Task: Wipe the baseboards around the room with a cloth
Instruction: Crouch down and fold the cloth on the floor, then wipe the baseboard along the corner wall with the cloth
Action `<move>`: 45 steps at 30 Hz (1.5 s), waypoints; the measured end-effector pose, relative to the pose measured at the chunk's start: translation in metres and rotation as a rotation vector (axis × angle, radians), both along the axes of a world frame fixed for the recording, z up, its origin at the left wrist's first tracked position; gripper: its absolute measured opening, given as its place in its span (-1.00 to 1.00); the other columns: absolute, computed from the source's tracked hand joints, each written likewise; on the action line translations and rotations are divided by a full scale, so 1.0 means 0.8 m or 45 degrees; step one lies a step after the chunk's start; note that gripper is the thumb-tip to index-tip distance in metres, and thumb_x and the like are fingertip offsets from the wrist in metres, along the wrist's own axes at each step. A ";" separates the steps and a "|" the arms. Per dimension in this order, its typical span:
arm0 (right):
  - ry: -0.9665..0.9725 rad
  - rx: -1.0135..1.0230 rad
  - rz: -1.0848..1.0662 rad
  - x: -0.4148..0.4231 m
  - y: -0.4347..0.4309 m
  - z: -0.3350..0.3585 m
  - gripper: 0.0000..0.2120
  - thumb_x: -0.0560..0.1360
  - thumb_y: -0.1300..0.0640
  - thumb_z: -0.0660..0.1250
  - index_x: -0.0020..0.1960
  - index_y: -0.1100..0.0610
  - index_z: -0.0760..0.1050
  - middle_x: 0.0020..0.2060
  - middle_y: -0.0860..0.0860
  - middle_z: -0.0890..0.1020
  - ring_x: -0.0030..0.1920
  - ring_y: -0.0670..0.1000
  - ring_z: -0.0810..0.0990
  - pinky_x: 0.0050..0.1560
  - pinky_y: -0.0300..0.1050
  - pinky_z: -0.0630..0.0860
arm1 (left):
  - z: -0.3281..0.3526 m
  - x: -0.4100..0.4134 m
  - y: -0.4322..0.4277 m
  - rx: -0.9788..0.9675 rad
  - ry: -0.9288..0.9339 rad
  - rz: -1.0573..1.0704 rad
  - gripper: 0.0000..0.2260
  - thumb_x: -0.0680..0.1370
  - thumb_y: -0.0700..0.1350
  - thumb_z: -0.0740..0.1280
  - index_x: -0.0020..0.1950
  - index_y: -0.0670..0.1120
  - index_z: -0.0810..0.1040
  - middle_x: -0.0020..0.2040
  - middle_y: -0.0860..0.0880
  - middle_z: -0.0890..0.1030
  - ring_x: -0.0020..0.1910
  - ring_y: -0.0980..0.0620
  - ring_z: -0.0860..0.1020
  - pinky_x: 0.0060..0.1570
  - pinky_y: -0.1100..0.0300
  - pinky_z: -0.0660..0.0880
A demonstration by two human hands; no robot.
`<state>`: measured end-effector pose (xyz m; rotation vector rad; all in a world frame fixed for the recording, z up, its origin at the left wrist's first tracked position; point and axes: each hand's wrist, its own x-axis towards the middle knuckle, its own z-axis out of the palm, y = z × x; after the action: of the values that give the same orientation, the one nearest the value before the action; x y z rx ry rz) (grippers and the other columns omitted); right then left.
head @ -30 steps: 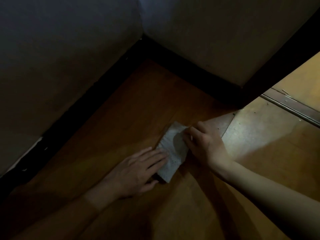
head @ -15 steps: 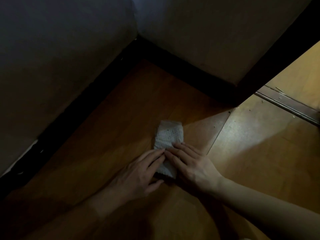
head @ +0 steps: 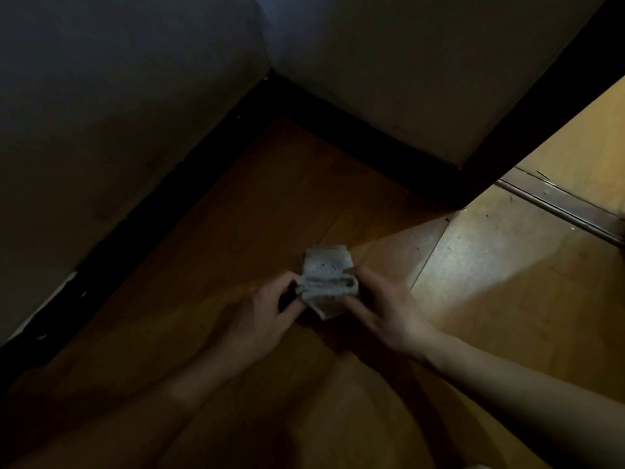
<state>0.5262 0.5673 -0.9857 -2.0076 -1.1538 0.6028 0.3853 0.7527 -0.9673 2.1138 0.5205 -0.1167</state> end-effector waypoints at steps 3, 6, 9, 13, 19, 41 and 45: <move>0.091 -0.077 -0.267 0.017 0.029 -0.002 -0.73 0.53 -0.27 0.25 0.00 -0.08 0.42 -0.19 -0.18 0.56 -0.25 -0.17 0.59 -0.38 -0.26 0.53 | -0.006 0.017 -0.002 -0.050 0.094 0.278 -0.96 0.63 -0.06 0.33 -0.02 0.05 0.53 -0.13 0.13 0.62 -0.13 0.22 0.60 -0.30 0.40 0.47; 0.036 -0.282 -0.410 0.043 0.054 -0.008 -0.64 0.46 -0.25 0.39 0.00 -0.01 0.38 -0.19 -0.19 0.48 -0.28 -0.21 0.50 -0.48 -0.37 0.41 | -0.009 0.030 -0.004 0.002 0.164 0.434 -0.93 0.60 -0.01 0.38 0.02 0.08 0.50 -0.11 0.11 0.59 -0.15 0.19 0.58 -0.35 0.38 0.41; 0.114 -0.556 -0.395 0.065 0.069 -0.007 -0.51 0.40 -0.27 0.44 0.14 0.00 0.38 -0.06 -0.07 0.51 -0.15 -0.08 0.53 -0.40 -0.32 0.36 | -0.010 0.038 -0.003 0.049 0.195 0.473 -0.87 0.57 0.00 0.41 0.02 0.09 0.47 -0.11 0.13 0.56 -0.17 0.19 0.57 -0.34 0.37 0.41; 0.128 -0.774 -0.297 0.077 0.087 0.006 -0.57 0.42 -0.24 0.43 0.10 0.00 0.40 -0.05 -0.03 0.51 -0.21 -0.10 0.50 -0.39 -0.24 0.44 | -0.010 0.042 0.000 0.086 0.207 0.488 -0.81 0.54 -0.01 0.45 0.02 0.09 0.45 -0.12 0.15 0.55 -0.17 0.18 0.58 -0.39 0.40 0.42; 0.214 -0.951 -0.038 0.077 0.107 0.032 -0.43 0.27 -0.22 0.57 0.07 -0.01 0.35 -0.13 -0.08 0.46 -0.18 -0.08 0.52 -0.24 -0.16 0.63 | -0.011 0.031 0.000 -0.110 0.191 0.500 -0.76 0.54 -0.12 0.46 -0.07 0.18 0.46 -0.02 0.11 0.57 -0.07 0.07 0.63 -0.13 0.13 0.64; 1.444 -0.337 0.159 -0.033 0.200 0.033 -0.56 0.32 0.24 0.54 0.18 0.22 0.58 0.09 0.10 0.69 0.12 0.10 0.67 0.15 0.07 0.59 | -0.003 -0.201 0.038 0.559 0.654 0.261 -0.35 0.59 0.32 0.16 0.61 0.23 0.01 0.62 0.18 -0.09 0.57 0.06 0.02 0.49 -0.09 0.12; 1.195 -0.204 0.215 -0.077 0.235 0.030 -0.66 0.36 0.20 0.54 0.12 0.10 0.62 0.02 -0.04 0.72 0.07 0.00 0.69 -0.03 -0.17 0.63 | -0.017 -0.238 0.016 0.484 0.762 0.650 -0.29 0.52 0.43 0.14 0.59 0.30 -0.06 0.61 0.21 -0.14 0.57 0.01 0.01 0.48 -0.17 0.11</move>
<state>0.4650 0.7556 -0.9616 -1.4296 -0.6871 1.5452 0.1952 0.7654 -0.9809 2.2175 1.5209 -0.3858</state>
